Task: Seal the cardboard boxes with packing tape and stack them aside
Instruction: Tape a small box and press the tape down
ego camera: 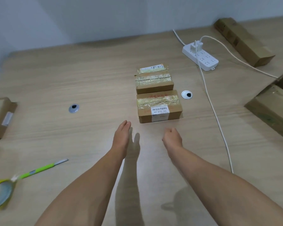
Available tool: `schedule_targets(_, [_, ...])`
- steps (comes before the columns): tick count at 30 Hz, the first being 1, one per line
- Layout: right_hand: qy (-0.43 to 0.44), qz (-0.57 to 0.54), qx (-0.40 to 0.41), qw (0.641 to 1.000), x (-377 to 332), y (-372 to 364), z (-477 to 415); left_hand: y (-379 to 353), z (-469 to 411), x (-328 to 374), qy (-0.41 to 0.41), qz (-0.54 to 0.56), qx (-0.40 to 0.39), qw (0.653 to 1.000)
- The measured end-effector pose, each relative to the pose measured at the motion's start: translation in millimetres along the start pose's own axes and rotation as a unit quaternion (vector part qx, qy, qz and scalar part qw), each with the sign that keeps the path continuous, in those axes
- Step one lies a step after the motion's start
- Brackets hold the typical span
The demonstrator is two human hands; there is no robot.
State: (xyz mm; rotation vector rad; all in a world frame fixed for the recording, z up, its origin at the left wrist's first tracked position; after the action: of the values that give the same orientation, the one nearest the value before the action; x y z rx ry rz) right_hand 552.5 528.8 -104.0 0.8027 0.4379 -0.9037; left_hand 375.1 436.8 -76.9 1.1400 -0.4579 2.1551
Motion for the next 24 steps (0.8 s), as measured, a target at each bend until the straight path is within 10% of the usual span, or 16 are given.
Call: schedule_targets(24, [0.123, 0.144, -0.231, 0.954, 27.7, -251.3, 169.7, 283.9, 112.0, -80.4, 0.06, 0.102, 0.188, 0.975])
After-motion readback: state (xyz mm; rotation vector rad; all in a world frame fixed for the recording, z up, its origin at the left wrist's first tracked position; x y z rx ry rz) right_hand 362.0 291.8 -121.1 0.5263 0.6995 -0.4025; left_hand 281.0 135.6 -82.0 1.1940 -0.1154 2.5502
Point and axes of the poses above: each hand's wrist, its own z-axis away from the middle knuckle, its own y-axis out of the back of the hand, x = y × z, the point moved 4 cm from there along -z, towards the middle knuckle, and after that the axes turned 9 degrees about z, right-handed, at the moved point
